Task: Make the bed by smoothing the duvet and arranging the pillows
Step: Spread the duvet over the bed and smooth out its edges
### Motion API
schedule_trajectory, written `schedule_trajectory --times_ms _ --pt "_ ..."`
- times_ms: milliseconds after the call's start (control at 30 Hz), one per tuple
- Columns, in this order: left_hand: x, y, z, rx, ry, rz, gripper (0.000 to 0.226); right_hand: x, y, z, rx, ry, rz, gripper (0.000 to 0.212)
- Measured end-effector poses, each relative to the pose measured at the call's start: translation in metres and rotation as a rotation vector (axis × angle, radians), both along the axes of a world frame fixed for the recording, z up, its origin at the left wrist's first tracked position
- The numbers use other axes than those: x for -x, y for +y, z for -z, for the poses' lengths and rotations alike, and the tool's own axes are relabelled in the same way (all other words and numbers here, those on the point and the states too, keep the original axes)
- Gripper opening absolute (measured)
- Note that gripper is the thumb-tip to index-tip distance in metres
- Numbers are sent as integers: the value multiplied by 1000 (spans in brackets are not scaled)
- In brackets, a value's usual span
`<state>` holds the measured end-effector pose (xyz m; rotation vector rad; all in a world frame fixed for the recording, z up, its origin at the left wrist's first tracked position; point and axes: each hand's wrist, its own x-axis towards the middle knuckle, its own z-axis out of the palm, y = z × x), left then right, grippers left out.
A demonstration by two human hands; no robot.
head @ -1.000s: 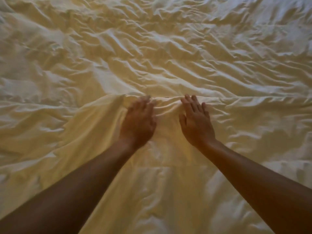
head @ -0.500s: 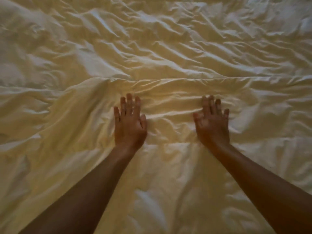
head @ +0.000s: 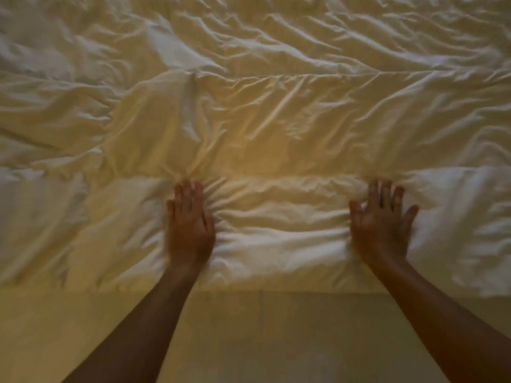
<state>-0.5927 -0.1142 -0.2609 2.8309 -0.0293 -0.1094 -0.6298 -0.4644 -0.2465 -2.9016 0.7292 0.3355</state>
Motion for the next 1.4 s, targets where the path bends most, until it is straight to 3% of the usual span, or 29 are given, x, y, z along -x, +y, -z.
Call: schedule_trajectory --times_ms 100,167,233,400,533,733,1067,1200,1400 --pt "47 -51 -23 273 54 182 58 24 72 -17 -160 -96 -204 67" --pt "73 -71 -23 269 95 211 57 53 112 -16 -262 -64 -348 63" --pt "94 -60 -7 130 135 190 57 80 120 -1 -233 -13 -416 63" --pt "107 37 13 -216 158 210 58 109 63 18 9 96 -222 62" --pt "97 96 -13 -193 146 185 59 101 77 -4 2 80 -22 60" --pt "52 155 -63 83 57 128 62 56 211 -59 -223 -74 -78 61" --pt "-61 314 -127 160 -91 187 46 -46 442 -118 -351 -280 -163 62" --pt "-101 347 -142 126 -118 219 42 -87 484 -134 -376 -305 -209 56" --pt "-181 363 -132 20 -113 332 34 -151 477 -127 -270 -281 -291 51"
